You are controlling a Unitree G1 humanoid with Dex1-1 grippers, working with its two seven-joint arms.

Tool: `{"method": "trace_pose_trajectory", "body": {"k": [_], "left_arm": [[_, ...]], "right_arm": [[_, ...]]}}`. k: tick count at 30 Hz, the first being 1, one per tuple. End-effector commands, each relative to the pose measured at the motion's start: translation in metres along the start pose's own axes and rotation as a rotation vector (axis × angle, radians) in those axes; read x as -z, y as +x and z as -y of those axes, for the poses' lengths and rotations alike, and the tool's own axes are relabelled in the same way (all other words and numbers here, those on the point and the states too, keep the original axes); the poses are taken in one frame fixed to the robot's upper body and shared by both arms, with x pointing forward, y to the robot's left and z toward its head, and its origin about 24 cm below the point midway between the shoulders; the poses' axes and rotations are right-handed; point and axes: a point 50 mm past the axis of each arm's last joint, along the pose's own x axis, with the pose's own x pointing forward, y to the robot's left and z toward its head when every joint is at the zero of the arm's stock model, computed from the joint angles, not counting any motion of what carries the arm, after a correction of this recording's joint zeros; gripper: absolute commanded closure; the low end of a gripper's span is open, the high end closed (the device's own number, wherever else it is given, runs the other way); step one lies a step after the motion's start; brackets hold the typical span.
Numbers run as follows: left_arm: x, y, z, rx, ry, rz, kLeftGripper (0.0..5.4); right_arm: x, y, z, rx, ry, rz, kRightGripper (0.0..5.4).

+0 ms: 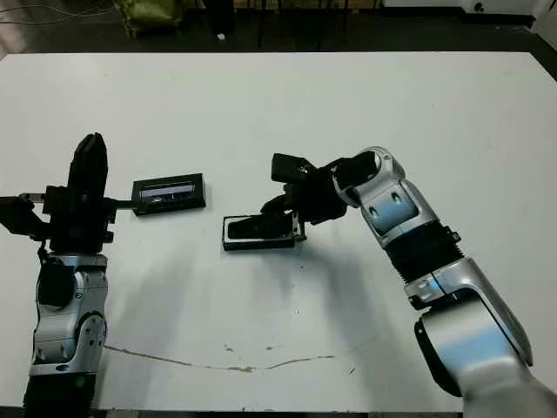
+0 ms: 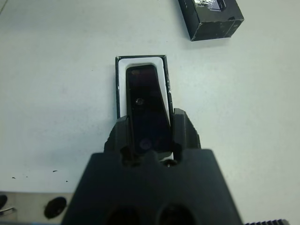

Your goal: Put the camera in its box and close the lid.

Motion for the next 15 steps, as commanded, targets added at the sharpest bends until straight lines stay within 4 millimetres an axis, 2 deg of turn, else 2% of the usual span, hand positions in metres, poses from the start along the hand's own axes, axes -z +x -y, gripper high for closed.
{"method": "trace_pose_trajectory", "body": {"k": [1, 15], "left_arm": [[0.0062, -0.0056, -0.0032, -0.01, 0.007, -0.037, 5.4], [0.0062, -0.0065, -0.0031, -0.013, 0.002, -0.041, 5.4]], "right_arm": [[0.0029, 0.0082, -0.0035, -0.003, 0.017, -0.01, 4.65], [0.0011, 0.0024, -0.0024, 0.03, -0.012, -0.017, 1.55]]}}
